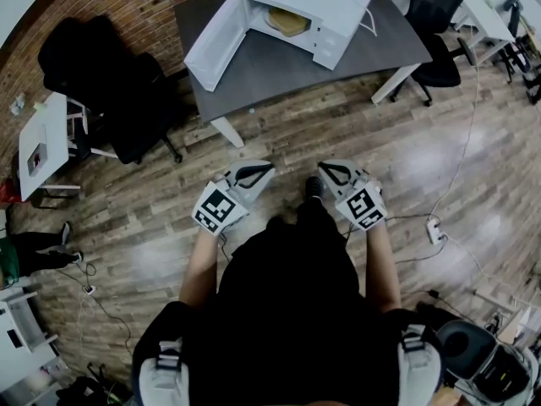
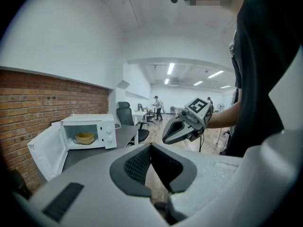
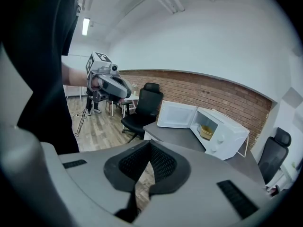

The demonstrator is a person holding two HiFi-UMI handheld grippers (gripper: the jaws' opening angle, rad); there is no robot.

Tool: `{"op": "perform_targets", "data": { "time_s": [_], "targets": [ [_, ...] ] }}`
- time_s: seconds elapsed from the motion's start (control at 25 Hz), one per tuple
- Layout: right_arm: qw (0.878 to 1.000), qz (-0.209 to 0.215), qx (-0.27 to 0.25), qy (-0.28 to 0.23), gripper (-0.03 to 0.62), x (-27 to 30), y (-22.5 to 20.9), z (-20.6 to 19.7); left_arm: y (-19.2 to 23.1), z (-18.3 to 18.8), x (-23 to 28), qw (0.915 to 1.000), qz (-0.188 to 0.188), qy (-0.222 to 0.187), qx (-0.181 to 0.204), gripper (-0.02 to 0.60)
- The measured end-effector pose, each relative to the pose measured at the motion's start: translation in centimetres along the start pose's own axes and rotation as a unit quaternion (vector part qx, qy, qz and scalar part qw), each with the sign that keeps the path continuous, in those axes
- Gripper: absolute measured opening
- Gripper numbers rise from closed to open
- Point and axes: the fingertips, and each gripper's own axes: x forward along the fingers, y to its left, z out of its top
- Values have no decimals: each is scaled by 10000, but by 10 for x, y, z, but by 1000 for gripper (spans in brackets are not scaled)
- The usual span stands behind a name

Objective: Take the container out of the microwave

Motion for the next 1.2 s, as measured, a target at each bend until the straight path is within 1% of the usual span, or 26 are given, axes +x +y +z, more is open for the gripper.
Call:
{"op": "perform_targets", "data": {
  "time_s": [0.12,0.28,0.4,0.56,0.72,0.84,1.2],
  "targets": [
    [10000,53,-64,-52,-3,5,-17,1,10,4,11,10000,37,22,-33,2],
    [9999,98,-9,-42,-3,10,-37,-1,20,7,26,9998,89,98,-115,2],
    [9998,183,1,-75,-3,13,-49,-4,27,13,37,9998,160,127,-32,2],
    [9995,291,-37,-117,-3,16,-67,-9,36,19,51,9994,280,166,-98,2],
    [9990,370,-128,-214,-3,16,-89,-8,43,28,65,9990,390,189,-56,2],
    [9989,419,-135,-173,-3,14,-104,-13,45,33,77,9986,477,187,-146,2],
    [9972,674,-307,-146,-3,10,-142,-22,56,49,108,9970,751,160,-106,2]
  ]
}}
